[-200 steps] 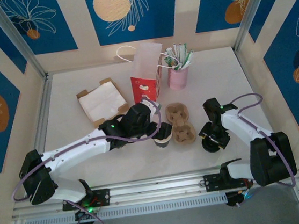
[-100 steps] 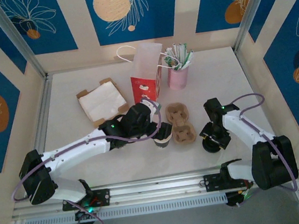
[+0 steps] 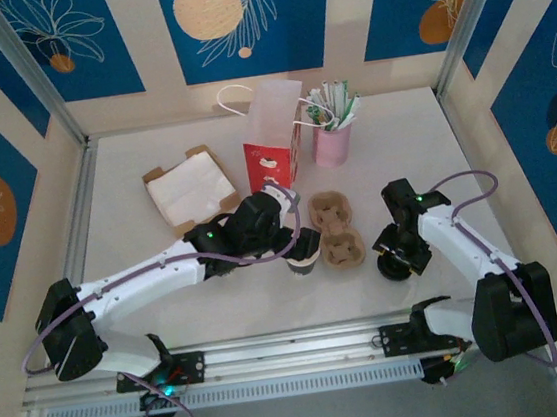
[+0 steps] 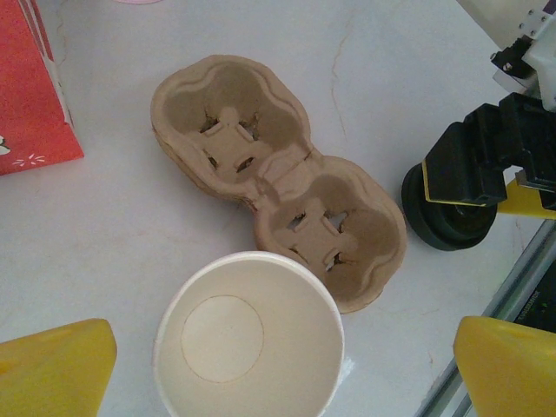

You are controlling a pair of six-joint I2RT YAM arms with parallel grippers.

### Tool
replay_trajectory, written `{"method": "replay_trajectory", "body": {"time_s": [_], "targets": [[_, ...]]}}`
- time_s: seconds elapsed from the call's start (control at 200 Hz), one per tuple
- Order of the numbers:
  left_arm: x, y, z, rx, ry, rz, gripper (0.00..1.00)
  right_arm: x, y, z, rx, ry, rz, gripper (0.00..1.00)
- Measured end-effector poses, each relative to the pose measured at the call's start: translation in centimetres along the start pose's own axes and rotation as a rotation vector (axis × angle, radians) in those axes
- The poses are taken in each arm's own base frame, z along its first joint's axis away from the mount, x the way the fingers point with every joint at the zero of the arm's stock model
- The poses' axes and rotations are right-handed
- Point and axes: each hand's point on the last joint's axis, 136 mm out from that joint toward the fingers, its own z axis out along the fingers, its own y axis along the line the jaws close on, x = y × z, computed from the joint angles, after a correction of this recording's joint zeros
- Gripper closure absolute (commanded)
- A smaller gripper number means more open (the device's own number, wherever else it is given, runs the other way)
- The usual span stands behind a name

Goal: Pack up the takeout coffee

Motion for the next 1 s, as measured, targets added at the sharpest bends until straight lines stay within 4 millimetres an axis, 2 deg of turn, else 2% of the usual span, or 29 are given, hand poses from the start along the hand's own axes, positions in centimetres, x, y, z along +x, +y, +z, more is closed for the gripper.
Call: {"method": "replay_trajectory", "body": {"time_s": [0.135, 0.22, 1.0], "targets": [[0.0, 0.0, 0.0, 0.0, 0.0, 0.0, 0.0, 0.0, 0.1, 0.3, 0.002, 0.015, 0.001, 0.17], [0.0, 0.0, 0.0, 0.0, 0.0, 0.0, 0.0, 0.0, 0.3, 0.7, 0.011, 0.033, -0.002, 0.15], [0.0, 0.0, 0.0, 0.0, 0.0, 0.0, 0.0, -0.1, 0.2, 1.9, 0.016, 0.042, 0.005, 0.22]]}}
